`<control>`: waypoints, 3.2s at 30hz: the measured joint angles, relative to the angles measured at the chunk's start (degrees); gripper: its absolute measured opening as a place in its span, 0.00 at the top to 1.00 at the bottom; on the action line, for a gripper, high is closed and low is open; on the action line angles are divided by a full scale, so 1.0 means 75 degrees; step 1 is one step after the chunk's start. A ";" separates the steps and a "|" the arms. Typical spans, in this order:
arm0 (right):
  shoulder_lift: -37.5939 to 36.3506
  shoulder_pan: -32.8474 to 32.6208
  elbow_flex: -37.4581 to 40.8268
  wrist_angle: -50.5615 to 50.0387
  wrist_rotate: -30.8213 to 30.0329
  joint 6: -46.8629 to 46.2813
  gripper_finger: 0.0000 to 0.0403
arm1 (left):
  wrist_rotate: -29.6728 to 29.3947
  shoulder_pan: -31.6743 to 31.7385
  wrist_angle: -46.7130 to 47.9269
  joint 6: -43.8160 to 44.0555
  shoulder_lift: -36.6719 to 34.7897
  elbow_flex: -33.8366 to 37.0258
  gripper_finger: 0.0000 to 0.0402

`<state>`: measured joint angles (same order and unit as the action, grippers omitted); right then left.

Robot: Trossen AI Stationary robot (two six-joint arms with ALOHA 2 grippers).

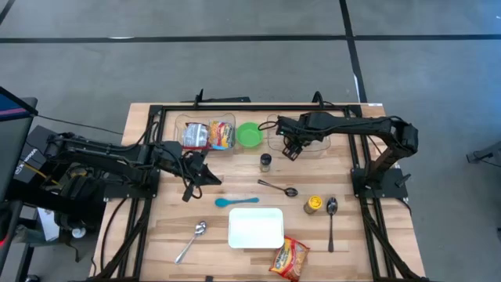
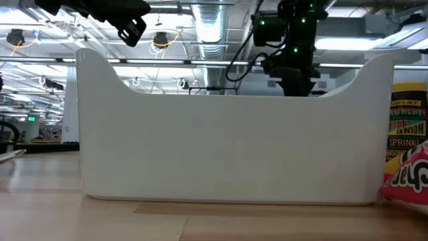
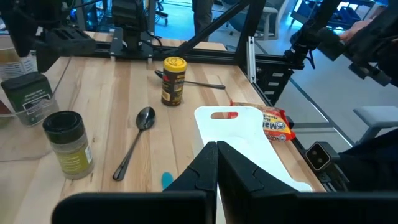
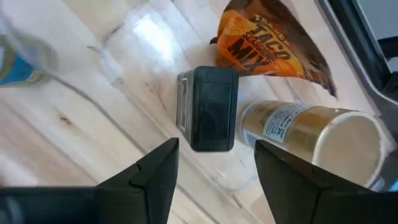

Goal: Pick & Place Food Item
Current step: Put the blue spoon into the white bin

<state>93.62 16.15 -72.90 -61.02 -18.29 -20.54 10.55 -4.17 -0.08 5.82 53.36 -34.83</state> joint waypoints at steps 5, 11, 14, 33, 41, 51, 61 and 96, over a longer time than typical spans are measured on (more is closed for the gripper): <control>0.0000 -0.0288 -0.0484 -0.0584 -0.0329 -0.0057 0.54 | 0.0000 -0.0003 0.0000 0.0000 0.0000 0.0000 1.00; 0.0000 -0.0964 -0.1122 -0.1479 -0.0741 -0.0455 0.63 | 0.0000 -0.0002 0.0000 0.0000 0.0000 0.0000 1.00; 0.0000 -0.1416 -0.1327 -0.1727 -0.0807 -0.0690 0.69 | 0.0000 -0.0001 0.0002 0.0000 0.0000 0.0000 1.00; 0.0000 -0.4854 -0.1362 -0.2441 -0.1433 -0.3421 0.98 | -0.0141 -0.0001 -0.0128 0.0000 0.0000 0.0000 1.00; 0.0000 -0.5695 -0.1362 -0.2437 -0.1432 -0.4525 0.98 | -0.0207 0.0000 -0.0409 0.0000 0.0000 0.0000 1.00; 0.0000 -0.5854 -0.1359 -0.2088 -0.1363 -0.4209 0.99 | -0.0536 0.0000 -0.0536 -0.0003 0.0000 0.0000 1.00; 0.0000 -0.6051 -0.1359 -0.1766 -0.0516 -0.4270 0.99 | -0.0530 -0.0001 -0.0445 0.0000 0.0000 0.0000 1.00; 0.0003 -0.7203 -0.1359 -0.1716 -0.2086 -0.5525 0.99 | -0.1594 -0.0534 0.3441 0.1885 0.0000 0.0000 1.00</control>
<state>93.65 -37.87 -83.09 -73.89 -33.93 -61.98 -1.41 -8.17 25.73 19.96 53.36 -34.83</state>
